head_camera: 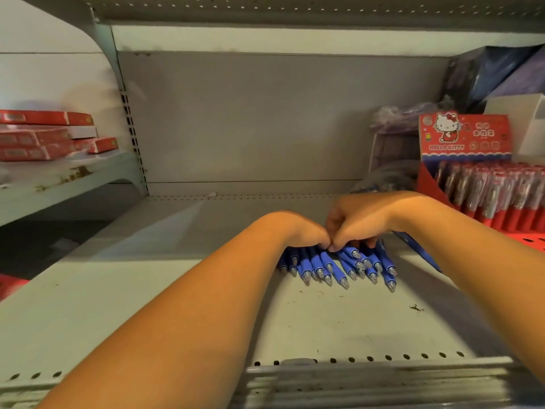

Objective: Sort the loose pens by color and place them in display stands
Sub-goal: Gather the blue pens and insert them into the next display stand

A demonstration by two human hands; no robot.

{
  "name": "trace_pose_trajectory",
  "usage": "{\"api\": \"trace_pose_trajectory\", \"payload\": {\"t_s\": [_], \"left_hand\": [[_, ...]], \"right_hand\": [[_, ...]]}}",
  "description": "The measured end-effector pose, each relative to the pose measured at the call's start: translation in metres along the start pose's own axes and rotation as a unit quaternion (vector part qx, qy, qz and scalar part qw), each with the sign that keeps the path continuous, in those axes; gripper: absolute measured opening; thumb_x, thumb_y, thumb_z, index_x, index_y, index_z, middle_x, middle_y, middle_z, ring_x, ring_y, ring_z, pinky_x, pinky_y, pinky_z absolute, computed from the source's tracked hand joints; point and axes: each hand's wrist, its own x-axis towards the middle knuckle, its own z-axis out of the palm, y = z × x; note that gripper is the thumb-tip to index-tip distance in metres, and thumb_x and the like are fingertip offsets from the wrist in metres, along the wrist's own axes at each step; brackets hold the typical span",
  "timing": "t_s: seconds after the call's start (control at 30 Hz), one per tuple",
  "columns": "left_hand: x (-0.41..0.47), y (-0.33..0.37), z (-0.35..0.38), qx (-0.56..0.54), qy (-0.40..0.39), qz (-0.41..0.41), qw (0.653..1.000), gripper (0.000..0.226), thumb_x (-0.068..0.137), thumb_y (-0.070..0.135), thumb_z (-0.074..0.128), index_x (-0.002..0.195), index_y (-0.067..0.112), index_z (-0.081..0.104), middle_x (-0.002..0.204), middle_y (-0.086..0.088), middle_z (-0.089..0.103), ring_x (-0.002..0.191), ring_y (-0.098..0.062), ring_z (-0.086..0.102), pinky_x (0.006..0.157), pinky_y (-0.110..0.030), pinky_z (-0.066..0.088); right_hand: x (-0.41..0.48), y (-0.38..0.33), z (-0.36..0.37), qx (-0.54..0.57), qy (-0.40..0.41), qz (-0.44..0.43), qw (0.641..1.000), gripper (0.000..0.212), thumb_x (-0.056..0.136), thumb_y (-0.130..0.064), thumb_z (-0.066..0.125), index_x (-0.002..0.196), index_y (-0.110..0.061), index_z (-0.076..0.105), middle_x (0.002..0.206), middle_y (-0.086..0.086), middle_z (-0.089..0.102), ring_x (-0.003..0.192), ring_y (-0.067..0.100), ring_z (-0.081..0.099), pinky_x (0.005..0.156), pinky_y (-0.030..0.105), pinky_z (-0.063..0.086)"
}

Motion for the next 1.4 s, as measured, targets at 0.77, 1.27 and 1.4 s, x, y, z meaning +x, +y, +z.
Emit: {"api": "trace_pose_trajectory", "payload": {"t_s": [0.77, 1.27, 1.4], "left_hand": [[-0.002, 0.037, 0.014, 0.161, -0.008, -0.036, 0.986, 0.035, 0.094, 0.033, 0.056, 0.069, 0.01, 0.056, 0.054, -0.007, 0.059, 0.03, -0.016, 0.053, 0.027, -0.014, 0.035], [0.003, 0.013, 0.009, 0.134, 0.103, -0.073, 0.983, 0.036, 0.083, 0.014, 0.05, 0.115, 0.001, 0.059, 0.057, -0.011, 0.067, 0.037, -0.021, 0.054, 0.043, -0.02, 0.045], [-0.011, 0.005, 0.002, 0.036, 0.109, -0.061, 0.991, 0.007, 0.074, 0.01, 0.05, 0.074, 0.007, 0.056, 0.044, -0.008, 0.053, 0.033, -0.02, 0.044, 0.043, -0.017, 0.037]], "right_hand": [[-0.009, 0.019, -0.008, 0.033, 0.052, -0.049, 0.997, 0.009, 0.082, -0.014, 0.071, 0.091, -0.016, 0.07, 0.067, -0.001, 0.061, 0.036, 0.006, 0.052, 0.043, 0.017, 0.044], [-0.012, 0.017, -0.013, 0.064, 0.105, -0.084, 0.989, 0.012, 0.088, -0.017, 0.066, 0.09, -0.008, 0.074, 0.074, 0.014, 0.071, 0.053, 0.018, 0.062, 0.054, 0.027, 0.057], [-0.017, 0.014, -0.013, 0.082, 0.154, -0.08, 0.981, 0.016, 0.09, -0.016, 0.062, 0.09, -0.006, 0.073, 0.082, 0.016, 0.073, 0.063, 0.023, 0.066, 0.063, 0.032, 0.06]]}}
